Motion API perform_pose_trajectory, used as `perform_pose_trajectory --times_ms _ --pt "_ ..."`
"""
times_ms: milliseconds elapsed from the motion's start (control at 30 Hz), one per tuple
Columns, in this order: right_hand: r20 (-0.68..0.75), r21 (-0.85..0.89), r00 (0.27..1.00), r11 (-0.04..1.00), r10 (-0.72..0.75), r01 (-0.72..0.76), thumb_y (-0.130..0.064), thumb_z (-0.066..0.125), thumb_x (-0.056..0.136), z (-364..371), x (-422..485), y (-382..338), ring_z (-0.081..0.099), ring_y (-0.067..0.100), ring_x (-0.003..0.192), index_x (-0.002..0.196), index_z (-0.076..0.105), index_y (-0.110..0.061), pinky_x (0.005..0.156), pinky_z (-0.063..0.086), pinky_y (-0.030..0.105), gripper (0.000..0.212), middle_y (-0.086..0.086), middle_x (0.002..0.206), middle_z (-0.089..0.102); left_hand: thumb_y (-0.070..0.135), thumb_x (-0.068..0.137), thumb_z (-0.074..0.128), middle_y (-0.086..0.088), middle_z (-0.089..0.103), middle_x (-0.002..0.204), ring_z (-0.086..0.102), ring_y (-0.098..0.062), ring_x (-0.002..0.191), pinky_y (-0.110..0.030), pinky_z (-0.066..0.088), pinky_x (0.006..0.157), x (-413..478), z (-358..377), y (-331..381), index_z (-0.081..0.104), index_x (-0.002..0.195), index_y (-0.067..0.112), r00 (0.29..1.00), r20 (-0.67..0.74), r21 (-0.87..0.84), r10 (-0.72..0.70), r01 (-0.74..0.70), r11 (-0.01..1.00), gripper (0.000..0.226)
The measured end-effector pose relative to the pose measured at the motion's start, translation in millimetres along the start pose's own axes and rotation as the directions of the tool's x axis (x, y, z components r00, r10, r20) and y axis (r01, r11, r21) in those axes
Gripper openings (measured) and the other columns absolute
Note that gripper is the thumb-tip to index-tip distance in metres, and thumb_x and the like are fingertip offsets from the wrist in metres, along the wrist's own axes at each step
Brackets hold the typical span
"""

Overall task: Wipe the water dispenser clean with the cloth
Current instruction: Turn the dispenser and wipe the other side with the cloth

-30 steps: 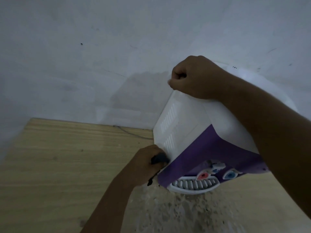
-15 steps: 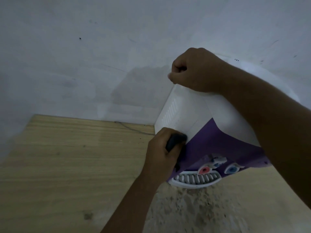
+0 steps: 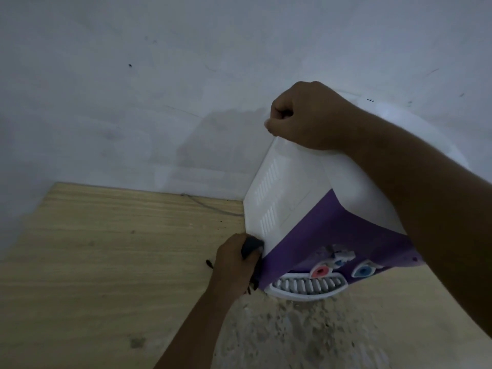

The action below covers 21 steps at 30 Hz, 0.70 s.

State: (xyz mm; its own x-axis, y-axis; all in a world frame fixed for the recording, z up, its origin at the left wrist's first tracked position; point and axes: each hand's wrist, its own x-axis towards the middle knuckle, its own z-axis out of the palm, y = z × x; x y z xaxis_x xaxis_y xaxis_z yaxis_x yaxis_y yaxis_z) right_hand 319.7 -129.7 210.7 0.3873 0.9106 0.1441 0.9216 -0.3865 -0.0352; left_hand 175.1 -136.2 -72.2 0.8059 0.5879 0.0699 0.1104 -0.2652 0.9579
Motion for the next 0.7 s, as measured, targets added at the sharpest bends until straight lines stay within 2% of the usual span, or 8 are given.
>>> perform_pose_trajectory --times_ms 100,200,267,367,500,600,700 --pt "0.002 -0.003 1.0 1.0 0.001 -0.001 -0.03 0.058 0.084 1 0 0 0.05 0.012 0.057 0.067 0.062 -0.009 0.058 0.041 0.027 0.028 0.003 0.062 0.058 0.018 0.092 0.063 0.011 0.066 0.085 0.061 0.002 0.078 -0.008 0.045 0.067 -9 10 3 0.069 0.093 0.022 0.992 -0.103 -0.106 -0.068 0.057 0.993 0.007" --pt "-0.004 -0.018 1.0 1.0 0.002 -0.002 -0.031 0.058 0.082 2 1 0 0.055 0.017 0.063 0.067 0.061 -0.009 0.06 0.045 0.03 0.027 0.004 0.064 0.06 0.015 0.093 0.061 0.011 0.063 0.08 0.057 0.003 0.071 -0.002 0.04 0.064 -15 12 -2 0.069 0.093 0.018 0.991 -0.083 0.014 -0.106 0.107 0.994 0.009" --pt "-0.006 -0.025 1.0 1.0 0.003 -0.003 -0.031 0.057 0.081 3 1 1 0.057 0.019 0.065 0.067 0.061 -0.009 0.061 0.047 0.031 0.027 0.003 0.065 0.06 0.012 0.094 0.057 0.012 0.057 0.071 0.051 0.004 0.063 -0.001 0.038 0.06 -12 9 -4 0.066 0.082 0.016 0.982 -0.03 0.086 -0.186 0.188 0.978 0.015" --pt "-0.017 -0.026 1.0 1.0 0.005 -0.006 -0.031 0.057 0.081 3 1 2 0.058 0.019 0.066 0.066 0.06 -0.01 0.062 0.048 0.031 0.026 0.002 0.064 0.06 0.014 0.096 0.051 0.011 0.048 0.062 0.04 0.001 0.053 -0.004 0.037 0.053 -4 9 3 0.046 0.061 0.02 0.953 -0.015 0.226 -0.302 0.297 0.928 0.036" --pt "-0.008 -0.015 1.0 1.0 0.022 -0.022 -0.034 0.056 0.079 4 2 2 0.059 0.017 0.066 0.066 0.06 -0.013 0.064 0.05 0.033 0.025 -0.001 0.065 0.06 0.02 0.097 0.05 0.006 0.047 0.06 0.039 -0.002 0.051 -0.012 0.035 0.045 -7 10 9 0.043 0.058 0.018 0.908 -0.009 0.275 -0.419 0.405 0.872 0.039" --pt "0.003 -0.022 1.0 1.0 0.021 -0.021 -0.034 0.056 0.079 3 1 1 0.058 0.014 0.065 0.064 0.06 -0.015 0.064 0.049 0.032 0.024 -0.003 0.066 0.061 0.019 0.094 0.054 0.001 0.051 0.061 0.045 -0.008 0.054 -0.017 0.029 0.045 -22 9 10 0.048 0.058 0.014 0.878 0.041 0.219 -0.476 0.457 0.862 0.036" --pt "-0.003 -0.052 1.0 0.999 -0.002 0.001 -0.033 0.055 0.079 3 1 -1 0.058 0.015 0.069 0.065 0.06 -0.015 0.065 0.049 0.031 0.023 -0.002 0.071 0.062 0.017 0.09 0.06 -0.008 0.064 0.07 0.053 -0.012 0.059 -0.013 0.033 0.045 -38 10 23 0.068 0.074 0.002 0.887 0.03 0.008 -0.462 0.462 0.887 0.024"
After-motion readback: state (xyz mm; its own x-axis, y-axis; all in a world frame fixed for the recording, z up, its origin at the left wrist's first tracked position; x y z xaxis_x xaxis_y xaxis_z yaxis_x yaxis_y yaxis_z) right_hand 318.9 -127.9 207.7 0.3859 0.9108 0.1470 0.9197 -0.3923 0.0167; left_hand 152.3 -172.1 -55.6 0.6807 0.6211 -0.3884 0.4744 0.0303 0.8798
